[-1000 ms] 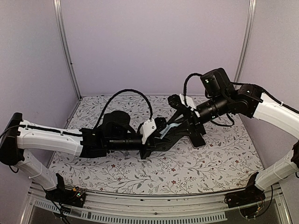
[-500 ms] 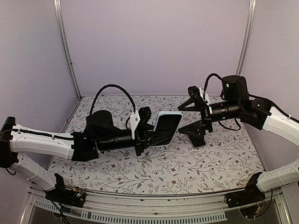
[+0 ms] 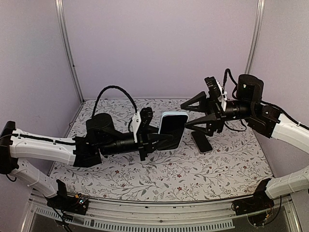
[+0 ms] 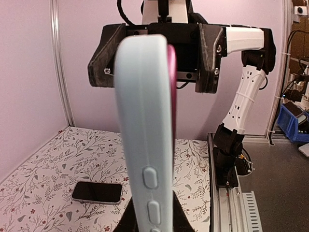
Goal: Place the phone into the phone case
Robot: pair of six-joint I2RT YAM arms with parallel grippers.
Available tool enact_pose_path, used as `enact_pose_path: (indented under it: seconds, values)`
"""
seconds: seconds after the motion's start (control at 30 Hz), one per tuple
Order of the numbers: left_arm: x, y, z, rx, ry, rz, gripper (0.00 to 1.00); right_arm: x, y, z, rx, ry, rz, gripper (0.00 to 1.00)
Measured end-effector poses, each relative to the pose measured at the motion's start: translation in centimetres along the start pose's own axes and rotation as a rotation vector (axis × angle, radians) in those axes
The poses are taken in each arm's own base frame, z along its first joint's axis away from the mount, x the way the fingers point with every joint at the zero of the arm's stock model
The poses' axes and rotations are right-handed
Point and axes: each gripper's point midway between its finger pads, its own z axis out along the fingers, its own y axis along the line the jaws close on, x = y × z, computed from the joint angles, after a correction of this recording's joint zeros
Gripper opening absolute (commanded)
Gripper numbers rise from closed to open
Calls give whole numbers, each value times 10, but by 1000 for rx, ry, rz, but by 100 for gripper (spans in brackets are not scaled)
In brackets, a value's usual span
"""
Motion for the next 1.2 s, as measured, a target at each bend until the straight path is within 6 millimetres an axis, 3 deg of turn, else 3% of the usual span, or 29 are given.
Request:
enact_pose_path:
  seconds: [0.17,0.27,0.33,0.4,0.47,0.53,0.67,0.73,0.87,0.9,1.0,1.1,1.2]
  values:
    - [-4,-1,0,5,-18,-10,0,1,-1,5,-28,-13,27,30]
    - [-8,-2,0,12,-38,-13,0,4,-1,7,-44,-12,45,0]
    - [-9,0,1,6,-42,-17,0,4,0,8,-54,-14,55,4]
    - [-10,0,1,7,-48,-22,0,3,0,8,-55,-17,54,49]
    - [-11,-1,1,13,-51,-27,0,3,0,8,-54,-19,59,69]
    - [-12,-2,2,24,-57,-27,0,4,0,8,-53,-19,64,75]
    - [-11,-7,4,51,-61,-33,0,8,-1,10,-54,-23,80,65]
    - [-9,-8,6,61,-58,-37,0,10,-2,12,-58,-25,90,54]
    - [-4,-10,9,75,-46,-52,0,10,-1,15,-79,-32,105,8]
    - [-4,-9,9,70,-45,-57,0,10,1,16,-91,-34,108,0]
    - [-5,-4,9,51,-49,-62,2,8,4,17,-106,-42,103,0]
    - [-5,-4,10,50,-45,-65,43,9,3,17,-93,-43,98,0]
    - [-10,-4,9,50,-59,-54,64,14,3,16,-80,-35,100,0]
